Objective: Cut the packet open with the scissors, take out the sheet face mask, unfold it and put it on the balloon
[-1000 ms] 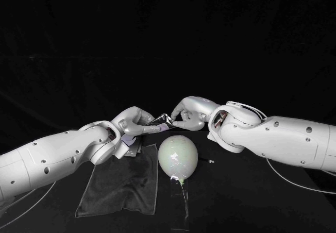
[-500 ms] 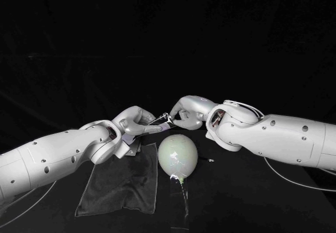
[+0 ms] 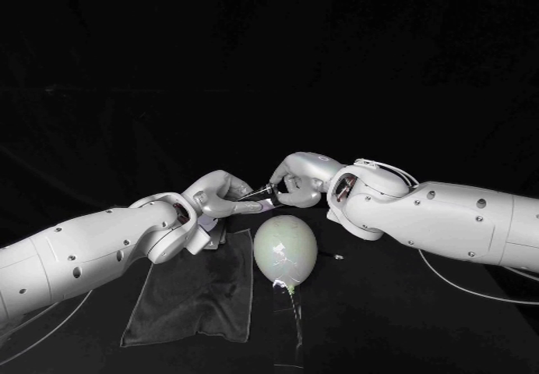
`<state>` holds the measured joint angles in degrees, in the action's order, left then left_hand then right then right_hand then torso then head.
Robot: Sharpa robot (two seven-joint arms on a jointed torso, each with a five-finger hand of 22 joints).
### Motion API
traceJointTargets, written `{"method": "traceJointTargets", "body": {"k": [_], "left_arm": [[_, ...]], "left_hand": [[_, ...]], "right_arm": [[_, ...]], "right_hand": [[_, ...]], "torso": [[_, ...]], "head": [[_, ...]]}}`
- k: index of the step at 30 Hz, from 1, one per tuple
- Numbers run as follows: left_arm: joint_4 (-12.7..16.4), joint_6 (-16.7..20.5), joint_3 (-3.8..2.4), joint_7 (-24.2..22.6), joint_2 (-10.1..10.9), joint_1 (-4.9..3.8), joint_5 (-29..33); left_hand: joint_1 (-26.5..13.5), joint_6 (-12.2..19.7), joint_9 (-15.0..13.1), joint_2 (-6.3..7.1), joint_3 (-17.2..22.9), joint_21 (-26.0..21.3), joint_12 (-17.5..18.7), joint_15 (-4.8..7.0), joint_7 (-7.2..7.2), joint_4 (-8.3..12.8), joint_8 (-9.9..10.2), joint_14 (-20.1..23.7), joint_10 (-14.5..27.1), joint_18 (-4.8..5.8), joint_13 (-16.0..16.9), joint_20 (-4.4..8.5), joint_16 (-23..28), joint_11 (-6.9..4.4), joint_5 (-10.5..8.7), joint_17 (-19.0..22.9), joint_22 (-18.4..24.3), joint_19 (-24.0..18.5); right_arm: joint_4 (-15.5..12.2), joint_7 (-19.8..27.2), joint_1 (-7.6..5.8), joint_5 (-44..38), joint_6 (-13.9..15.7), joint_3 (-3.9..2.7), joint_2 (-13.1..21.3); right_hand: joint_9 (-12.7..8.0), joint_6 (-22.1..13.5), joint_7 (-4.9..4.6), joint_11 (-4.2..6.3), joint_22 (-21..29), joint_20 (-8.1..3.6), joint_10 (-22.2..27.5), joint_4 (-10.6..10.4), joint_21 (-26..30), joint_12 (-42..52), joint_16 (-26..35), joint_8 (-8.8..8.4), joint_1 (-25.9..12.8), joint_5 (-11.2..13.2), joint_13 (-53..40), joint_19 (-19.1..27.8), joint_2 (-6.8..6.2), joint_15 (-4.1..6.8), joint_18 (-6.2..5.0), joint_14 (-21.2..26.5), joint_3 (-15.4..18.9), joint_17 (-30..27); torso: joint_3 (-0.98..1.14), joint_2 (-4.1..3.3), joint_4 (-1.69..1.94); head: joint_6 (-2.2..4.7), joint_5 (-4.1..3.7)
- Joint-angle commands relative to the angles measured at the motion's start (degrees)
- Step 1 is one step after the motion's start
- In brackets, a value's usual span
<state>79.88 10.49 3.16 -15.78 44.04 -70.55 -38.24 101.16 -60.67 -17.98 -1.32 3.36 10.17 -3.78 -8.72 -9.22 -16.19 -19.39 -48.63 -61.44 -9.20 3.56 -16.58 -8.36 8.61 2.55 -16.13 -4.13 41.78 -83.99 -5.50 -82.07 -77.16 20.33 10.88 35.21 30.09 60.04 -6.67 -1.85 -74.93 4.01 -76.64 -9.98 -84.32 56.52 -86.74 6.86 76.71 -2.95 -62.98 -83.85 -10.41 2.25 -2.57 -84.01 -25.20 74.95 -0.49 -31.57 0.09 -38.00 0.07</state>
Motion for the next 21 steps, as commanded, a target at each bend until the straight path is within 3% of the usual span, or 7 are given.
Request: {"method": "traceJointTargets", "body": {"k": [1,10,21], "left_arm": [[0.38,-0.89,-0.15,-1.33,-0.33,-0.17,-0.03],[-0.14,-0.51,-0.17,-1.52,-0.5,-0.17,-0.03],[-0.72,-0.55,-0.18,-1.48,-0.46,-0.17,-0.03]], "left_hand": [[0.64,-0.32,-0.01,-0.01,0.2,-0.21,0.27,0.04,0.18,0.03,-0.19,-0.4,-0.42,-0.62,-0.06,-0.09,0.21,0.13,0.2,0.05,0.05,-0.07],[0.64,-0.32,-0.01,-0.01,0.2,-0.21,0.27,0.04,0.18,0.03,-0.19,-0.4,-0.42,-0.62,-0.06,-0.09,0.21,0.13,0.2,0.05,0.05,-0.07],[0.71,-0.26,-0.05,-0.05,0.32,-0.27,0.25,0.04,0.14,0.02,-0.25,-0.45,-0.49,-0.59,-0.05,-0.08,0.24,0.1,0.2,0.08,0.07,-0.1]], "right_arm": [[0.34,0.95,0.04,0.31,-1.54,0.02,-0.26],[-1.19,1.78,0.04,1.4,-3.1,0.05,0.72],[-3.38,2.02,0.04,2.22,-2.78,0.06,3.06]], "right_hand": [[0.06,-0.58,-0.06,-0.03,-10.3,0.25,-0.16,-0.28,0.02,0.12,-0.17,-0.08,-0.95,0.21,-0.11,-1.77,-0.06,-0.28,0.81,-4.56,0.62,9.25],[0.3,-0.36,0.14,0.09,-10.27,0.22,-0.2,-2.61,0.15,0.06,-0.25,0.1,-2.87,0.2,-0.27,-1.7,-0.02,-0.22,0.79,-4.6,3.02,9.43],[0.4,-0.53,0.17,0.13,-10.28,0.16,-0.18,-3.55,0.19,0.0,-0.27,0.07,-3.01,0.2,-0.37,-1.68,-0.29,-0.16,0.78,-4.61,4.44,9.5]], "torso": [[0.0,0.0,-0.02],[0.01,0.01,-0.01],[0.01,0.01,-0.07]], "head": [[-0.12,-0.05],[-0.12,-0.08],[-0.16,-0.15]]}}
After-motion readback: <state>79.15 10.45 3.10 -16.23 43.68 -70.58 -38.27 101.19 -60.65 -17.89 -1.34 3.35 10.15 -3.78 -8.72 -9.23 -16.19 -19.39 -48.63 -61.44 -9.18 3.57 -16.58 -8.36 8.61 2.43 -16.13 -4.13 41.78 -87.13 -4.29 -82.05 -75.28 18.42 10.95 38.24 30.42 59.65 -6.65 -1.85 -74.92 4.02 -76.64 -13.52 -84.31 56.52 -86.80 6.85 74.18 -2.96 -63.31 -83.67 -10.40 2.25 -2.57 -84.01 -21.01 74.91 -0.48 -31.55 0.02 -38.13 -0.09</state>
